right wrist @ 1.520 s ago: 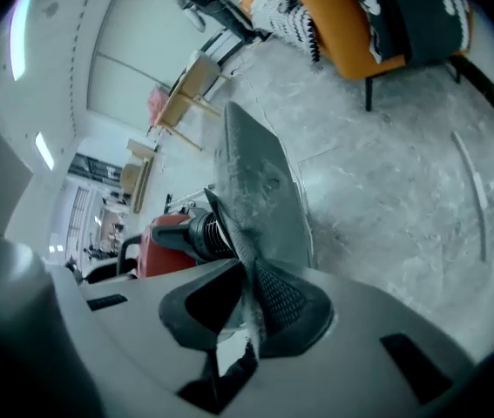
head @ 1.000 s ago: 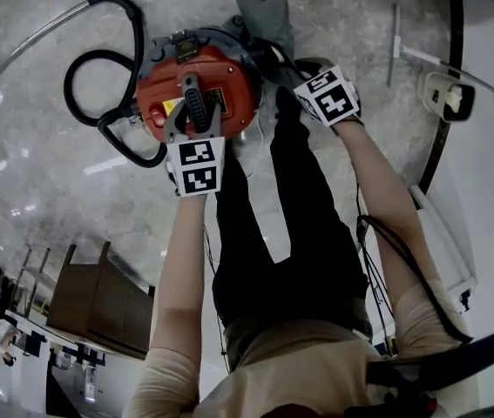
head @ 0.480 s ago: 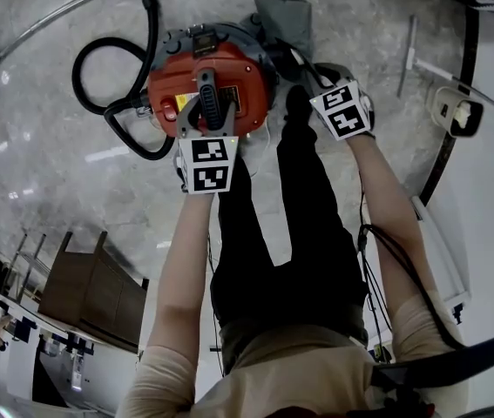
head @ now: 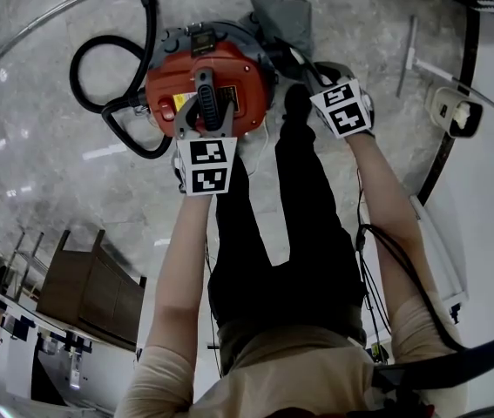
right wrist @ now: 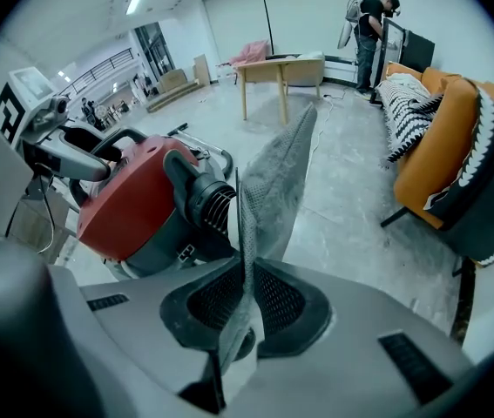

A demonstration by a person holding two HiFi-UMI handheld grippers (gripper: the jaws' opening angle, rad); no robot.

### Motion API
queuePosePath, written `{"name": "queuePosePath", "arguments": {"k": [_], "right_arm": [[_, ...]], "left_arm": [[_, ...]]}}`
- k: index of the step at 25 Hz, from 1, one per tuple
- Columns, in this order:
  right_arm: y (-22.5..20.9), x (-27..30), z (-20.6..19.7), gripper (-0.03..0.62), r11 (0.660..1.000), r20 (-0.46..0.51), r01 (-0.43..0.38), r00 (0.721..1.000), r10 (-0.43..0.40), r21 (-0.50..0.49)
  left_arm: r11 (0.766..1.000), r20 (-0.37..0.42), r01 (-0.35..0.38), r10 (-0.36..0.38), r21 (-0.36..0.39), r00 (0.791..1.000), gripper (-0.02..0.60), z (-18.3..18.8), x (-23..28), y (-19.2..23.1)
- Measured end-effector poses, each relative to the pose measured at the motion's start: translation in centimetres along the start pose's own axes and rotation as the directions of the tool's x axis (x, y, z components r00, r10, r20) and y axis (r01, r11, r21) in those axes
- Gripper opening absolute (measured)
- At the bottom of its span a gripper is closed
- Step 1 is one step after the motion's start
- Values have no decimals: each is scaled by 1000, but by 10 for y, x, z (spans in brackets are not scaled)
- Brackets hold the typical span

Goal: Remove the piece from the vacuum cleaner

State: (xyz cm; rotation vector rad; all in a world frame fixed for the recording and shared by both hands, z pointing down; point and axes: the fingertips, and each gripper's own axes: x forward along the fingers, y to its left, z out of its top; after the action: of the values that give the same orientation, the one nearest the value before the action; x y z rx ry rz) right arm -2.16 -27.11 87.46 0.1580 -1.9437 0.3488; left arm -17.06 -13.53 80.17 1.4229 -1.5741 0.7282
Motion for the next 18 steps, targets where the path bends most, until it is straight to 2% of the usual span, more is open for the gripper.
{"name": "queuePosePath", "arguments": {"k": [18], "right_arm": [[-3,8,-2,41,999,2,7,1000,-7,37]], "left_arm": [[1000,9,-14,14,-1,1000,219,1,0,1]]}}
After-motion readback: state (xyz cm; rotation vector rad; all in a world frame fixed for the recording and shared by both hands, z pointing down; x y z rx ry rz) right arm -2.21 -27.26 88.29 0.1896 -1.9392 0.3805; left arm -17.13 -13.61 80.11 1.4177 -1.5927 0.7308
